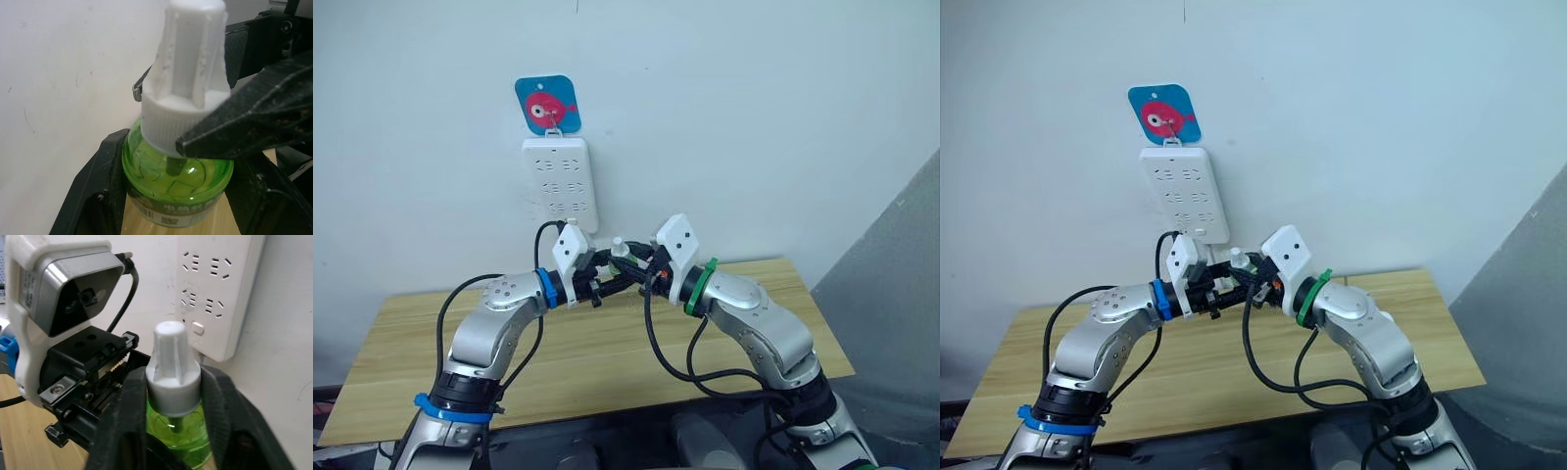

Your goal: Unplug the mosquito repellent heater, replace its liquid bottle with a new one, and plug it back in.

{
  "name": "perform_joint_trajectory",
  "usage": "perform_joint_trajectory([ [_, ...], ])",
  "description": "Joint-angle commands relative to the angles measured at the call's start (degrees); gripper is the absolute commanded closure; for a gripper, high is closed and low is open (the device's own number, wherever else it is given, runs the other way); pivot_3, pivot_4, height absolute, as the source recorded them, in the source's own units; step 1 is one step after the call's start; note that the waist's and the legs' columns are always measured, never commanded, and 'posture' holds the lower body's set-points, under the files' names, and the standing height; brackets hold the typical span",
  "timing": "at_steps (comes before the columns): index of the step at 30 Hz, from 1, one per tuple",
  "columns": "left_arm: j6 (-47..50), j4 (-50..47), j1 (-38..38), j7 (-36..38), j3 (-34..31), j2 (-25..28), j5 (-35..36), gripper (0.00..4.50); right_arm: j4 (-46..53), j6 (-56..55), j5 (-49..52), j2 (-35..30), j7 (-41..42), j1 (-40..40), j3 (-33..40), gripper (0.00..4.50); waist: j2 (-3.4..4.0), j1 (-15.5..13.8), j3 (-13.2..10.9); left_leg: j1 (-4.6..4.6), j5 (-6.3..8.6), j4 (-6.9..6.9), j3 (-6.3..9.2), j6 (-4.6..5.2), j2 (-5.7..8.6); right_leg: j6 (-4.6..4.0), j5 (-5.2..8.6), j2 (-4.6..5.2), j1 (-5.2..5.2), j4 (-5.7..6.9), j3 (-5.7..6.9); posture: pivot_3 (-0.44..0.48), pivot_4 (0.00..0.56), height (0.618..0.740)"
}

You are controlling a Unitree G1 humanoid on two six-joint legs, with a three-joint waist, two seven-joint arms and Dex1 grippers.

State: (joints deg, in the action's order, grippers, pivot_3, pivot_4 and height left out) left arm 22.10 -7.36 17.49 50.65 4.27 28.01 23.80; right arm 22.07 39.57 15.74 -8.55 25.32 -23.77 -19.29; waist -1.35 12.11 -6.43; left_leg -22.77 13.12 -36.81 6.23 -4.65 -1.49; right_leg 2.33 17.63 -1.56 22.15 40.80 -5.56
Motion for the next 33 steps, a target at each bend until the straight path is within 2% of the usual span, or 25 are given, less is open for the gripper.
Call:
perform_joint_trajectory([
  [1, -1.0, -2.9, -0.4, 0.4, -0.7, 0.9, 0.0, 2.21, 1.0, -1.8, 1.8, -0.3, 3.4, -1.9, 0.3, 3.43, 0.00, 0.0, 0.0, 0.00, 0.00, 0.00, 0.00, 0.00, 0.00, 0.00, 0.00, 0.00, 0.00, 0.00, 0.00, -0.185, 0.062, 0.740],
  [4, -0.8, -3.1, -0.7, 1.6, -0.8, 1.9, 0.4, 2.21, -0.3, -3.1, 3.1, -2.2, 8.7, -3.1, 0.2, 3.43, 0.00, 0.0, 0.0, 0.01, 0.00, 0.01, -0.01, 0.00, 0.00, 0.01, 0.01, 0.00, 0.00, -0.01, -0.01, -0.184, 0.063, 0.740],
  [6, -0.7, -3.3, -0.9, 4.0, -0.7, 3.5, 0.9, 2.21, -3.0, -5.8, 3.7, -6.1, 16.6, -6.1, -0.7, 3.43, 0.01, 0.0, 0.0, 0.01, 0.00, 0.00, -0.01, 0.00, 0.01, 0.01, 0.01, 0.00, 0.00, -0.01, 0.00, -0.183, 0.063, 0.740],
  [10, 0.1, -4.3, -1.7, 10.6, -0.1, 7.7, 2.5, 2.21, -11.4, -10.5, 5.6, -14.3, 39.1, -15.8, -4.6, 3.43, 0.08, 0.2, -0.1, 0.03, 0.00, 0.02, -0.05, 0.00, 0.01, 0.02, 0.02, -0.01, -0.01, -0.06, -0.01, -0.177, 0.057, 0.740],
  [14, 1.0, -6.3, -2.6, 11.9, 0.5, 8.7, 3.4, 2.21, -15.8, -9.5, 6.7, -16.6, 48.3, -20.9, -7.0, 3.43, 0.08, 0.2, -0.1, 0.04, 0.01, 0.14, 0.01, 0.00, -0.03, -0.07, 0.06, -0.02, -0.01, -0.08, 0.06, -0.161, 0.051, 0.740],
  [18, 1.2, -7.5, -3.1, 11.0, 0.2, 8.1, 3.8, 2.21, -17.9, -8.6, 6.7, -16.1, 47.4, -21.7, -4.4, 2.11, 0.08, 0.1, -0.1, 0.04, 0.01, 0.13, 0.03, 0.00, -0.04, -0.15, 0.03, -0.02, 0.00, -0.06, 0.06, -0.162, 0.052, 0.740],
  [22, 1.2, -7.6, -3.5, 9.6, -0.2, 7.4, 3.9, 2.21, -14.5, -7.9, 6.5, -17.7, 42.5, -18.5, 0.0, 0.70, 0.08, -0.1, -0.1, 0.03, 0.00, 0.11, 0.02, 0.00, -0.03, -0.08, 0.07, -0.02, -0.01, -0.06, 0.05, -0.172, 0.053, 0.740],
  [26, 0.5, -6.7, -3.6, 8.7, -0.7, 6.8, 3.7, 2.21, -5.5, -4.7, 7.4, -18.3, 34.8, -11.8, 4.6, 0.65, 0.08, -0.8, -0.1, -0.03, 0.01, 0.12, 0.01, -0.01, -0.02, -0.08, 0.07, 0.00, 0.04, -0.09, 0.03, -0.184, 0.056, 0.740],
  [30, -0.6, -5.4, -3.0, 8.9, -0.7, 6.3, 3.4, 2.21, 0.8, -2.5, 5.9, -11.9, 23.0, -6.4, 5.4, 0.65, 0.08, -0.5, -0.1, 0.01, 0.01, 0.11, -0.01, -0.01, -0.06, -0.07, 0.07, -0.06, 0.06, -0.03, -0.01, -0.198, 0.057, 0.740],
  [33, -1.1, -4.9, -2.6, 9.3, -0.6, 6.1, 3.2, 2.21, 1.3, -1.8, 4.4, -8.4, 18.4, -5.8, 3.7, 0.65, 0.09, 0.0, 0.0, 0.07, 0.01, 0.11, -0.04, -0.02, -0.12, -0.06, 0.08, -0.15, 0.06, 0.03, -0.06, -0.210, 0.052, 0.740],
])
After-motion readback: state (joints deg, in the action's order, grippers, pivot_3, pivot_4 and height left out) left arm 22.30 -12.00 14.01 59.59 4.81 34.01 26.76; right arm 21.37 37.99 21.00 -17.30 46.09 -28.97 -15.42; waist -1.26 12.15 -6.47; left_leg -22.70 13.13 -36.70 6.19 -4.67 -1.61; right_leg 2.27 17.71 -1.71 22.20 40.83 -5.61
